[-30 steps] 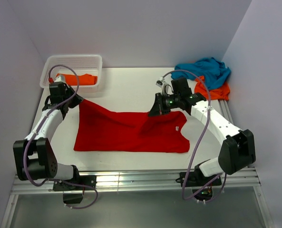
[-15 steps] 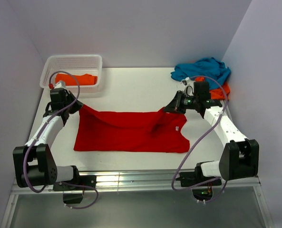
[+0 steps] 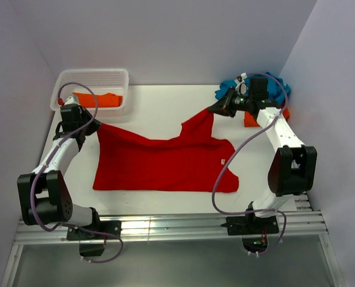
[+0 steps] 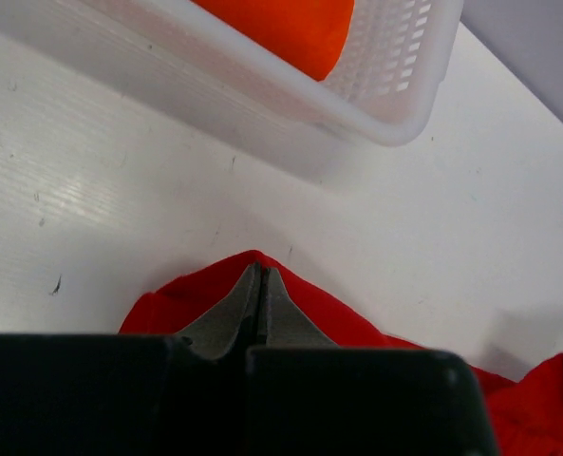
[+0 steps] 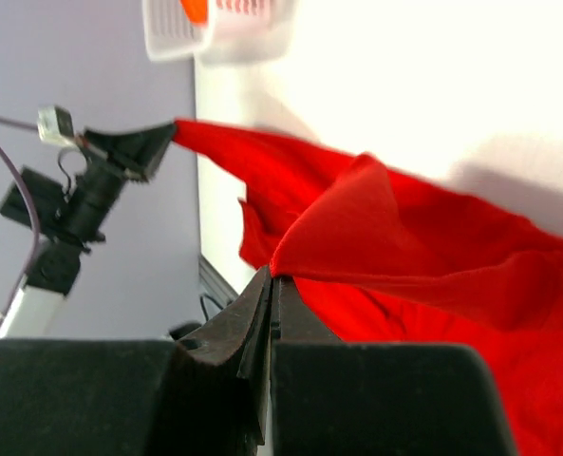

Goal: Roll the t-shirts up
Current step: Fold the tshirt

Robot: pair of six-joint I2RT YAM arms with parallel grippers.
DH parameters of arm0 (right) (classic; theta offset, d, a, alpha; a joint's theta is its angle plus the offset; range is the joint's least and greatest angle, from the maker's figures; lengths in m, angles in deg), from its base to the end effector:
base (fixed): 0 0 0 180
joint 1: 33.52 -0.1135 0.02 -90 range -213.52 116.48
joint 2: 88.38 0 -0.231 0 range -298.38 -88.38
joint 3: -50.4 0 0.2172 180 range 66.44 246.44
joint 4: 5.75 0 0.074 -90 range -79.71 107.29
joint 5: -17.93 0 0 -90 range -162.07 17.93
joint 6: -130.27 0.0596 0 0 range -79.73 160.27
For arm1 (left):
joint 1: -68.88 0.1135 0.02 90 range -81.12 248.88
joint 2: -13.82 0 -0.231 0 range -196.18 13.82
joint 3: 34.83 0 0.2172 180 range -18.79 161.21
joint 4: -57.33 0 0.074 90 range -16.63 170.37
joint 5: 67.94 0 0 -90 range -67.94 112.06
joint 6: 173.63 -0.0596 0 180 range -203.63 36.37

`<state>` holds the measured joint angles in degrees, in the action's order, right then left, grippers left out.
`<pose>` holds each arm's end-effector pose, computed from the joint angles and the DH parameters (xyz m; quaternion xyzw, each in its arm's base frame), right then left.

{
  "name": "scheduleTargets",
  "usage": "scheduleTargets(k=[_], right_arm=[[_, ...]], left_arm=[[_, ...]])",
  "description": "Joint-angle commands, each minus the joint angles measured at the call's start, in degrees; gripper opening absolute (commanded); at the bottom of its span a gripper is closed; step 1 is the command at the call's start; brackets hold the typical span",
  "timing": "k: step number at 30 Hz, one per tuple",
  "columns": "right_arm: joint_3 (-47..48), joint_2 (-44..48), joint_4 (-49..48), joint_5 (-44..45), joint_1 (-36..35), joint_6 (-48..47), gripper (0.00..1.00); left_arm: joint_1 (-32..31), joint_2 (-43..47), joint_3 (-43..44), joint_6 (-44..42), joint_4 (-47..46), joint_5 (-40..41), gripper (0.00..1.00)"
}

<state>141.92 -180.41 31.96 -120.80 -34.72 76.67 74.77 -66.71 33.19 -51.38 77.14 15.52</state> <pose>0.3334 0.0518 0.2723 0.0761 0.8356 0.4795 0.2569 0.3057 0.0247 0.2231 -0.2597 0.8355 -0.1585 0.4575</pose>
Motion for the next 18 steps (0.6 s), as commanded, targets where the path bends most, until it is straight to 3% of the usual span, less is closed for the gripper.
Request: scheduleTargets(k=[1, 18], right_arm=[[6.58, -2.79, -3.30, -0.49, 0.75, 3.50, 0.00], [20.40, -18.27, -8.04, -2.86, 3.83, 8.24, 0.00]], left_arm=[[0.87, -0.32, 2.77, 0.53, -3.33, 0.40, 0.00], [1.05, -7.44, 5.49, 1.68, -8.60, -0.57, 0.00]])
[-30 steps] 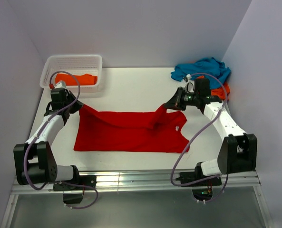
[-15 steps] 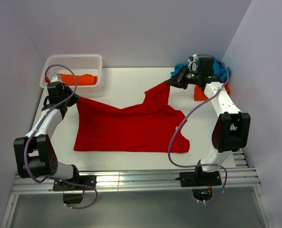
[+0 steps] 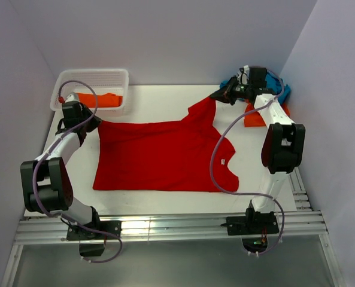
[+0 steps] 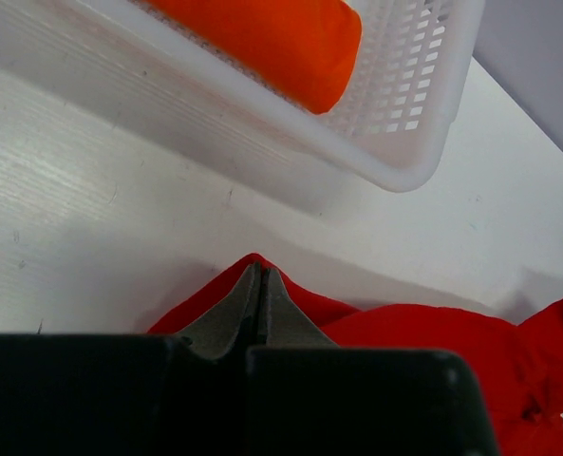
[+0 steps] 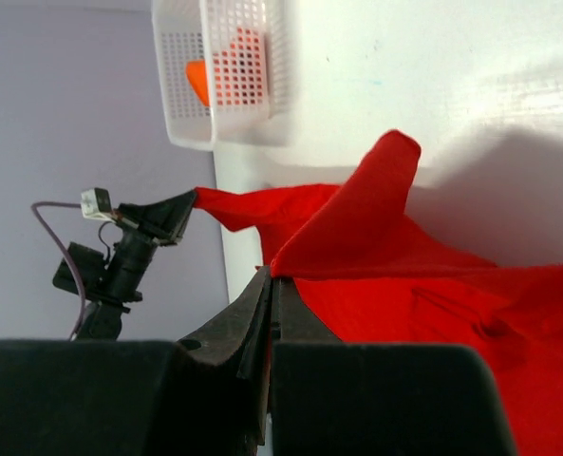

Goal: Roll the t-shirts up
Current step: Fold the tshirt

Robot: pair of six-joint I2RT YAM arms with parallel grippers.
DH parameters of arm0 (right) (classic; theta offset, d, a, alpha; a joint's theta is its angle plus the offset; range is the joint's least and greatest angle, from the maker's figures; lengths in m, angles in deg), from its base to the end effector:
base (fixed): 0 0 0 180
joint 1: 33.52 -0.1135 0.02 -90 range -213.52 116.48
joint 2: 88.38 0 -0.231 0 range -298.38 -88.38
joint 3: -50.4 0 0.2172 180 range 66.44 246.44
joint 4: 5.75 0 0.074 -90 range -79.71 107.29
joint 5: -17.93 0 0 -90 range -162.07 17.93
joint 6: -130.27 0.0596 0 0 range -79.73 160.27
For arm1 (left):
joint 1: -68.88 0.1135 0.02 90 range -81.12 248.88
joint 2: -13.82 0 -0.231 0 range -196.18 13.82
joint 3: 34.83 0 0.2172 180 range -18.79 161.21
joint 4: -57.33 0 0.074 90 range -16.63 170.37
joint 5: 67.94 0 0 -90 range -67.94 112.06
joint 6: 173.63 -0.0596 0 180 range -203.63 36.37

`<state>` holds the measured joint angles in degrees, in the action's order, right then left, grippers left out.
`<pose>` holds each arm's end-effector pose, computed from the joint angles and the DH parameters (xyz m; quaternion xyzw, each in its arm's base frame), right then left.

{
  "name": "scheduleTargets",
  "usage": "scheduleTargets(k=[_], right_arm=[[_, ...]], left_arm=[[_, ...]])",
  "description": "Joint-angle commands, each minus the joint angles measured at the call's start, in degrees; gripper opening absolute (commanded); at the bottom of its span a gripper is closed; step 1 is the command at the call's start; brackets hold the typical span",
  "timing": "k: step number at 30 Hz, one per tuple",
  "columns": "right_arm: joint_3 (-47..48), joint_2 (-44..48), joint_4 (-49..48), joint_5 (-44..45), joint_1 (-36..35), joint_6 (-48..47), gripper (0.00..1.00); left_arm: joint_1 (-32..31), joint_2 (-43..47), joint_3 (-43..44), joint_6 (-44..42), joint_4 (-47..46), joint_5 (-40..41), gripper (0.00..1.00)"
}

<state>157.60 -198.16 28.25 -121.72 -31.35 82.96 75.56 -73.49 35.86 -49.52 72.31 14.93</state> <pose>0.4070 0.0300 0.2540 0.1349 0.8214 0.4931 0.2528 0.3293 0.0311 0.2124 -0.2752 0.8272 -0.1682 0.4602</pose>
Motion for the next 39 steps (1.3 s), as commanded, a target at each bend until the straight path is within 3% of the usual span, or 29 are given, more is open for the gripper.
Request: scheduleTargets(k=[1, 8, 18, 26, 39], right_arm=[[6.30, -1.48, -4.42, -2.12, 0.46, 2.30, 0.00], [11.15, -3.69, -1.61, -3.61, 0.55, 1.60, 0.00], [4.91, 0.88, -2.05, -5.37, 0.55, 0.90, 0.00], [-0.45, 6.50, -2.31, -6.34, 0.55, 0.72, 0.00], [-13.01, 17.13, -1.52, -5.99, 0.55, -0.60, 0.00]], left_arm=[[0.18, -1.02, 3.35, -0.18, -3.95, -0.33, 0.00], [0.18, -1.72, 4.06, -1.23, -8.51, -2.09, 0.00], [0.18, -1.38, -0.78, -2.38, -17.30, -6.75, 0.00], [0.18, -0.50, -1.65, -3.08, -15.99, -7.54, 0.00], [0.27, 4.25, -10.00, -3.87, -18.36, -7.81, 0.00]])
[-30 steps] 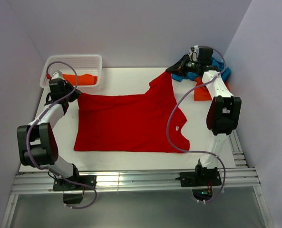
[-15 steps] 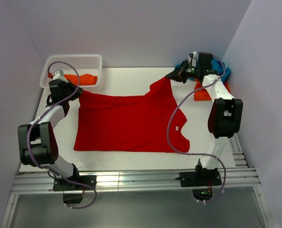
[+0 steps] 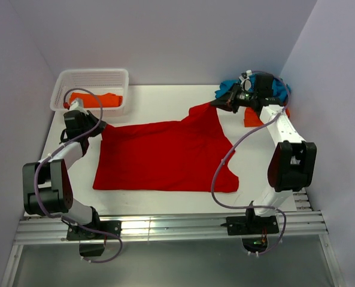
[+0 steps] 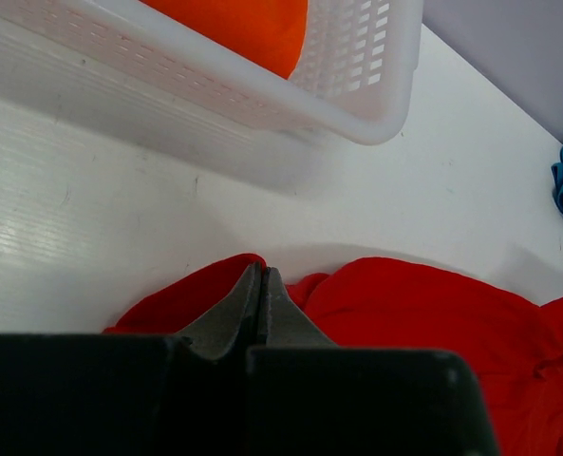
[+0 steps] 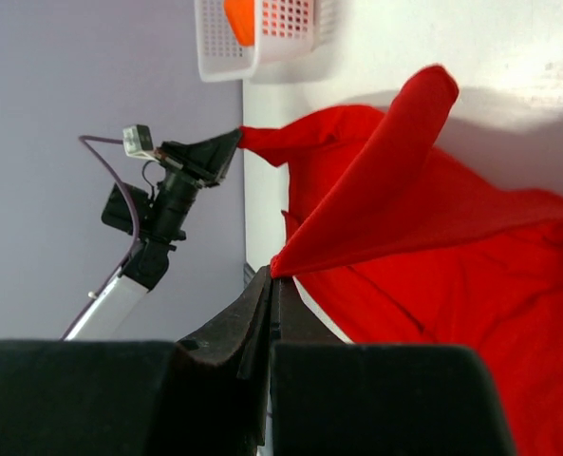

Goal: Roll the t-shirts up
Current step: Fold the tshirt

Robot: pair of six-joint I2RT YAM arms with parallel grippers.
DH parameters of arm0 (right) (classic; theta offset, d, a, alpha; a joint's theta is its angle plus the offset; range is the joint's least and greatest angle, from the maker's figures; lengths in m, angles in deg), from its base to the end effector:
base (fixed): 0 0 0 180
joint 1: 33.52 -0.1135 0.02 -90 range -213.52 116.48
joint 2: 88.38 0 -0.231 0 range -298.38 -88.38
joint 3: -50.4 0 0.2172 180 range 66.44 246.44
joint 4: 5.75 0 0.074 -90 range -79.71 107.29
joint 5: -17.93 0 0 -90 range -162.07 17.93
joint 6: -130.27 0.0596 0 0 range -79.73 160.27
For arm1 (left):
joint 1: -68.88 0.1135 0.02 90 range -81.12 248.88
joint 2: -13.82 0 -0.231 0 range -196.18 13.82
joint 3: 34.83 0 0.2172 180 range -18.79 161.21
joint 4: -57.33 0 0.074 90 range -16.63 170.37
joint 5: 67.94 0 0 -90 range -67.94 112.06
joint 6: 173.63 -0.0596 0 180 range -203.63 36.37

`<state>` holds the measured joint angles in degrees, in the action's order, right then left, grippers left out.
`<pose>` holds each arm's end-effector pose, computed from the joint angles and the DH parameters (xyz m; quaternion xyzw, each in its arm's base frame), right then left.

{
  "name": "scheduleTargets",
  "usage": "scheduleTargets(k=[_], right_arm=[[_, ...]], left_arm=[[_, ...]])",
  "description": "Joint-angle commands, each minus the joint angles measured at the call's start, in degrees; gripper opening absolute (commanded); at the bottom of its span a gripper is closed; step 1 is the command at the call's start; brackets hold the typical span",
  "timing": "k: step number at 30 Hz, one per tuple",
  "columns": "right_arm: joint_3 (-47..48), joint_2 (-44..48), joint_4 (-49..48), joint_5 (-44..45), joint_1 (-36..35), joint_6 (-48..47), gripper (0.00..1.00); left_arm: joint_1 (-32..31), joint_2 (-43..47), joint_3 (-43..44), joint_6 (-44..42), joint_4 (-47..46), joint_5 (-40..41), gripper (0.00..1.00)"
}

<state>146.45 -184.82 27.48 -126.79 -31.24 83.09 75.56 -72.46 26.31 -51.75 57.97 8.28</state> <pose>0.3550 0.0346 0.2815 0.0997 0.8062 0.5253 0.2532 0.3199 0.0232 0.1944 -0.2175 0.8148 -0.2143 0.4928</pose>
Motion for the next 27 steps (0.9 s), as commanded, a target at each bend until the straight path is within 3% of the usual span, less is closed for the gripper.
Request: scheduleTargets(k=[1, 27], right_arm=[[-2.74, 4.50, -0.93, -0.83, 0.44, -0.82, 0.00], [-20.06, 23.05, 1.97, 1.19, 0.70, -2.22, 0.00]], left_arm=[[0.18, 3.31, -0.54, -1.82, -3.94, -1.07, 0.00], [0.79, 8.67, -4.49, -1.73, -5.34, 2.53, 0.00]])
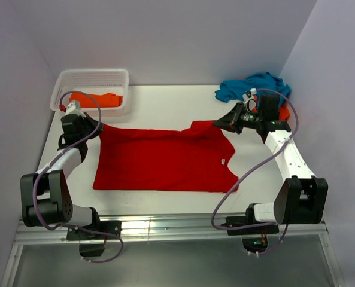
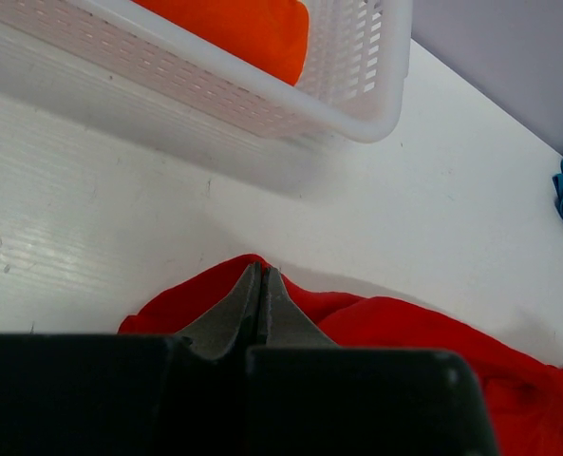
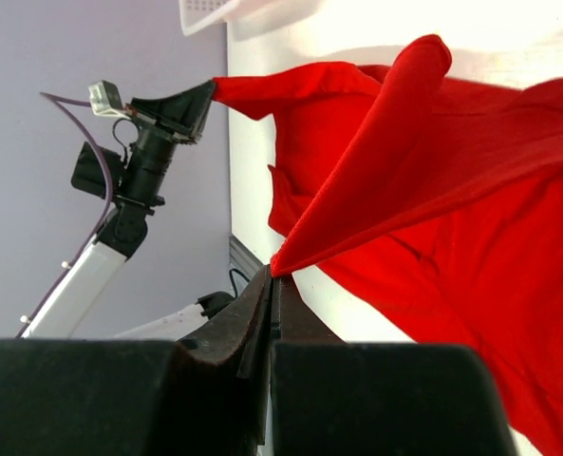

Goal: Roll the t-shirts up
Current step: Fold the tshirt

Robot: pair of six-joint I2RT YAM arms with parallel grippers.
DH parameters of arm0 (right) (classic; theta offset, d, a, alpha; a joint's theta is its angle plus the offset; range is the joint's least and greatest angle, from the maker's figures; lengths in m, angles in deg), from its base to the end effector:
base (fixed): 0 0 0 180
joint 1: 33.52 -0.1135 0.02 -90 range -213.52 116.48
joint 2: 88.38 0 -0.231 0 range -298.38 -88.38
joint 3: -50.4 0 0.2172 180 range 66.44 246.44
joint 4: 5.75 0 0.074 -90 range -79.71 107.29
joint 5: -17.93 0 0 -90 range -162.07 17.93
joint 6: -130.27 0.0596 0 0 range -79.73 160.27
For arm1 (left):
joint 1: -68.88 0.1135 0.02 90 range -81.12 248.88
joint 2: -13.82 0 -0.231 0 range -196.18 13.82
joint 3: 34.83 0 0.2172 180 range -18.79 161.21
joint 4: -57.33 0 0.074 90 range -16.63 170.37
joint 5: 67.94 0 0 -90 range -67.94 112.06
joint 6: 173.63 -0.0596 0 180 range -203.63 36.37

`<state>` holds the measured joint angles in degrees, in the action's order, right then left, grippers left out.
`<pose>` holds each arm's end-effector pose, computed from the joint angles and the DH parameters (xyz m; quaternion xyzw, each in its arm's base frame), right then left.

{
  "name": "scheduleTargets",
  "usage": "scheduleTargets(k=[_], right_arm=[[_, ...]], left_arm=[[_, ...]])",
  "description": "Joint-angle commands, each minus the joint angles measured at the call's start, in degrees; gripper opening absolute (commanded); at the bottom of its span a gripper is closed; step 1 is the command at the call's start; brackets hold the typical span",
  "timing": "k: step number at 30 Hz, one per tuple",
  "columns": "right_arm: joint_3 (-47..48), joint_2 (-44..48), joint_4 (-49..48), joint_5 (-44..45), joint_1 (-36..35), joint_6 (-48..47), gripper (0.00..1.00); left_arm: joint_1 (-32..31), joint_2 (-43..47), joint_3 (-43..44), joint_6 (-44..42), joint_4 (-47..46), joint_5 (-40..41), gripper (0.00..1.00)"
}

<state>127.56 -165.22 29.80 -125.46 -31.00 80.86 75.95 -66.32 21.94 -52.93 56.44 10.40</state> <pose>0.2759 0.0357 0.2765 0.0993 0.8137 0.5111 0.2584 0.3013 0.0252 0.2043 -0.2143 0.8008 -0.1959 0.5238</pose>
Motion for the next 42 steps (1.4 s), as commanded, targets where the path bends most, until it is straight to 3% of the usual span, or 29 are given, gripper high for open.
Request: scheduleTargets(k=[1, 24, 42], right_arm=[[-1.70, 3.97, -0.35, 0.12, 0.46, 0.01, 0.00], [-11.37, 17.16, 1.32, 2.06, 0.73, 1.32, 0.00], [-27.98, 31.04, 2.11, 4.34, 0.73, 4.75, 0.00]], left_arm=[[0.40, 2.62, -0.12, -0.46, -3.99, 0.41, 0.00], [0.84, 6.92, -4.96, 1.29, -4.52, 0.41, 0.00], [0.93, 13.69, -13.75, 6.92, 1.28, 6.65, 0.00]])
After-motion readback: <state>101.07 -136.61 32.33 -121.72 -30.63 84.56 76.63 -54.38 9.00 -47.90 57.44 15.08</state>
